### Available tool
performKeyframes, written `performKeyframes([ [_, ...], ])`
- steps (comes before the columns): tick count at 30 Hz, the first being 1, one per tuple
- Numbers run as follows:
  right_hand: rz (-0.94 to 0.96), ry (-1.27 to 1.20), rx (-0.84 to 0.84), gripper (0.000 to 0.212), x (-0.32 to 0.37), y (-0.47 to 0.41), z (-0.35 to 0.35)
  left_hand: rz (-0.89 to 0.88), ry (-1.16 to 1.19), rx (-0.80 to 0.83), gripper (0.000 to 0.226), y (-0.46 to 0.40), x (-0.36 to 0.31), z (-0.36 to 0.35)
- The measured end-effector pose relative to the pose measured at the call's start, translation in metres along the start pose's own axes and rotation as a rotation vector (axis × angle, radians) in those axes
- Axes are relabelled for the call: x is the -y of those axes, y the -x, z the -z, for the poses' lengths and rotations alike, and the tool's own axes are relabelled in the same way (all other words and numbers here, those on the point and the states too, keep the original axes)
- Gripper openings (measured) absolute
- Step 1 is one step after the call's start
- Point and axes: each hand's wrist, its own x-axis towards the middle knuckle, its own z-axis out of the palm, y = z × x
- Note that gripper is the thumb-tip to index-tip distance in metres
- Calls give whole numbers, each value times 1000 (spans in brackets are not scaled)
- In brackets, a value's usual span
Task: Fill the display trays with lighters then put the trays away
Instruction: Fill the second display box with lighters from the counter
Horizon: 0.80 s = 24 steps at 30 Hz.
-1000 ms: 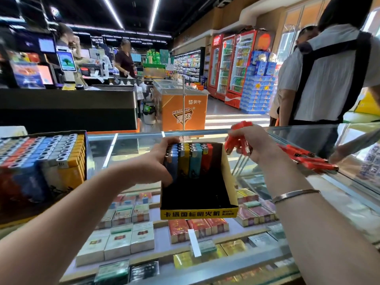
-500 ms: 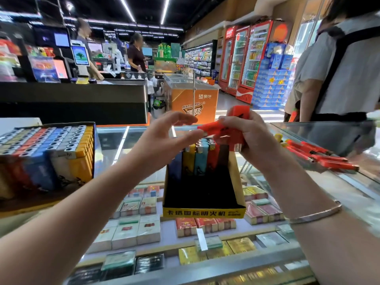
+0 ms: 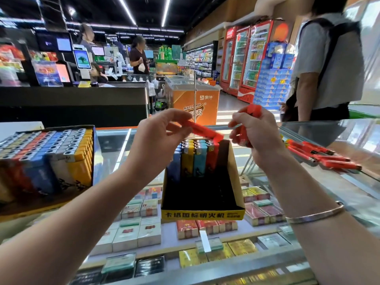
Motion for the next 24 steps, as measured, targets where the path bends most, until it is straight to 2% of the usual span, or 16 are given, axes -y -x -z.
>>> performKeyframes([
  [4,-42,96,-100,11,-8,-8,8,-29,-83,49,30,-4,-5,-7],
  [10,-65,159,-55,11,-12,-7,6,-60,-123,130,31,-9,-18,-14],
  [15,-64,238,0,5,-15,-7,3,-110,-366,285,21,-9,-15,-19],
  [24,-38,298,28,10,-17,-6,1,-294,-602,383,20,-10,-18,-33],
])
